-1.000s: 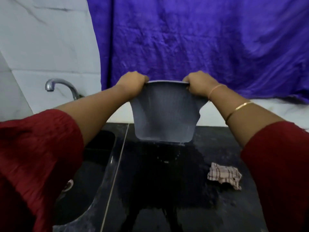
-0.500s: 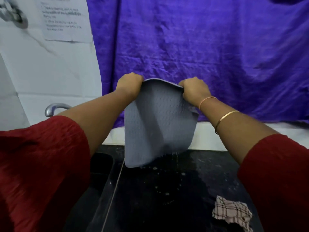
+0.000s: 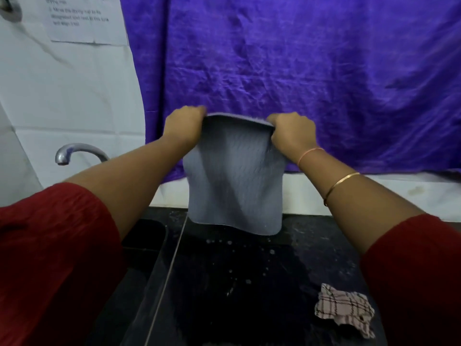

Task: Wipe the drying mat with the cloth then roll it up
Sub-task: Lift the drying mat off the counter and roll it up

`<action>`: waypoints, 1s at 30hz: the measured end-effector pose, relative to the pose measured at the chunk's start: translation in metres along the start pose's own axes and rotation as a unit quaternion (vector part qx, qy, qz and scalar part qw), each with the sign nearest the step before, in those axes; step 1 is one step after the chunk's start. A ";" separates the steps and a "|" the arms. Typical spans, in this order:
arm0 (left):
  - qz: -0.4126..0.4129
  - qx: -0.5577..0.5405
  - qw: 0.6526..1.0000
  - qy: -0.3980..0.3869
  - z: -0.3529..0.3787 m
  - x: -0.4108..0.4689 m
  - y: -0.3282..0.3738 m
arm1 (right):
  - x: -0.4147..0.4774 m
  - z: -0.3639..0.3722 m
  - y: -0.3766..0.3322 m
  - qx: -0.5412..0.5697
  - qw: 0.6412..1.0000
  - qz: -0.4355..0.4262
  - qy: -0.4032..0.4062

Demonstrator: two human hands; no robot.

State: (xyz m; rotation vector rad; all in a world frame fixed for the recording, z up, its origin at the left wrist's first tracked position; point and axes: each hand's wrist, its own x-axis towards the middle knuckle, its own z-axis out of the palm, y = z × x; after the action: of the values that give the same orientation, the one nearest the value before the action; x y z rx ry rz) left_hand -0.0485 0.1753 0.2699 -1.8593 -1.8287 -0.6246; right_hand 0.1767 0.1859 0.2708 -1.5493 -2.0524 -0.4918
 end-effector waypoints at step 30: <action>-0.020 -0.090 0.983 0.159 -0.028 0.040 -0.001 | 0.032 -0.027 0.005 0.034 0.990 0.028 0.133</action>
State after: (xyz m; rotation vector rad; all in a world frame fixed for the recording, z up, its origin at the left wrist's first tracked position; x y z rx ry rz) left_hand -0.0492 0.1896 0.3168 -1.7159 -1.6462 -1.0662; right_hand 0.1795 0.1967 0.3110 -1.4141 -1.8018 -0.5687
